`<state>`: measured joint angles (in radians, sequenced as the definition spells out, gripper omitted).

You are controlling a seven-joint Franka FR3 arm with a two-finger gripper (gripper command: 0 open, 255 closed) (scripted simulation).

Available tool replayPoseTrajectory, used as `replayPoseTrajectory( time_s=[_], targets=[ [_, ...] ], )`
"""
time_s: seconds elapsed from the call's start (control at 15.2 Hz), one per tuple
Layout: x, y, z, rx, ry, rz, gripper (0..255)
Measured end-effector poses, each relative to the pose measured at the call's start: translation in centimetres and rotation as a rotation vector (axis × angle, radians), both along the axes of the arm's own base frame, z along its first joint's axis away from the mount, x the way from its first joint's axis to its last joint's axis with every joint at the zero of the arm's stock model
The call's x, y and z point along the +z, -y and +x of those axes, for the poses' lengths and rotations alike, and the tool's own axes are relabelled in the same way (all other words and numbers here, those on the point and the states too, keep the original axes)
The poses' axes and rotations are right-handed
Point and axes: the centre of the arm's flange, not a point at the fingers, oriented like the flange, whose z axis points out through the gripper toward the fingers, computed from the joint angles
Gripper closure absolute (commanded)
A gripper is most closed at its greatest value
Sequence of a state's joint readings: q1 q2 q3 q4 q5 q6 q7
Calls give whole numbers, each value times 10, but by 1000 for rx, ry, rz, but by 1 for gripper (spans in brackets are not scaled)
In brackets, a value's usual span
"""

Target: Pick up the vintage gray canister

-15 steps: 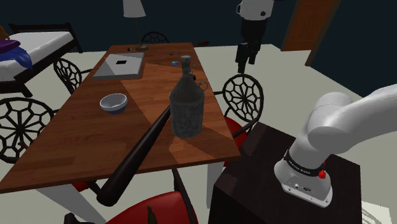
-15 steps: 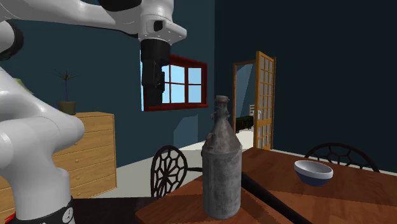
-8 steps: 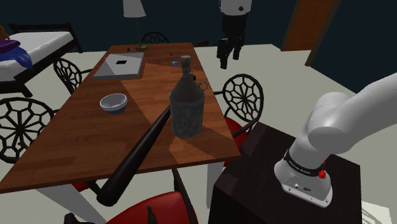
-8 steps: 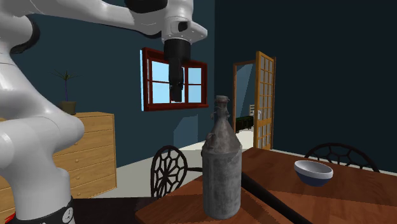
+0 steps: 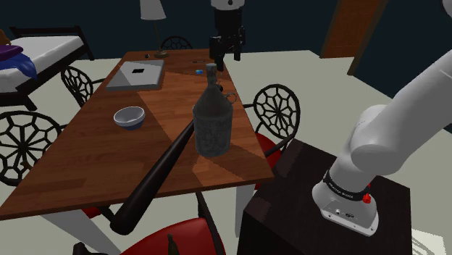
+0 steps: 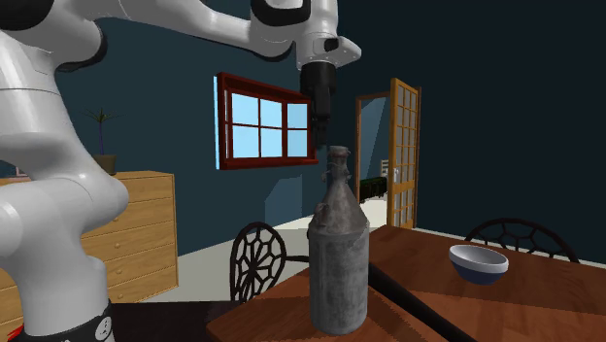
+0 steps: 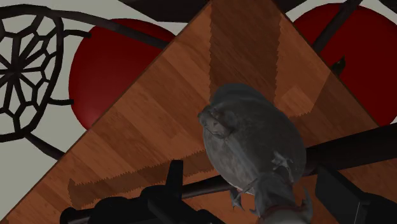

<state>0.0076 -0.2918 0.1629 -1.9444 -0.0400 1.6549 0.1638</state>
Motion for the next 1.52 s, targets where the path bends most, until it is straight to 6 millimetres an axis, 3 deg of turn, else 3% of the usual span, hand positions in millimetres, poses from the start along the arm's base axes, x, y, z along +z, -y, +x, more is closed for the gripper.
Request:
replayPoseTrajectory(
  time_s=[0.4, 0.86, 0.92, 1.52],
  targets=[
    [9, -32, 51, -3, 18, -21, 0],
    [-25, -34, 57, -4, 19, -22, 0],
    [-27, -33, 57, -4, 19, -22, 255],
    [-28, -33, 57, -5, 21, -22, 255]
  ],
)
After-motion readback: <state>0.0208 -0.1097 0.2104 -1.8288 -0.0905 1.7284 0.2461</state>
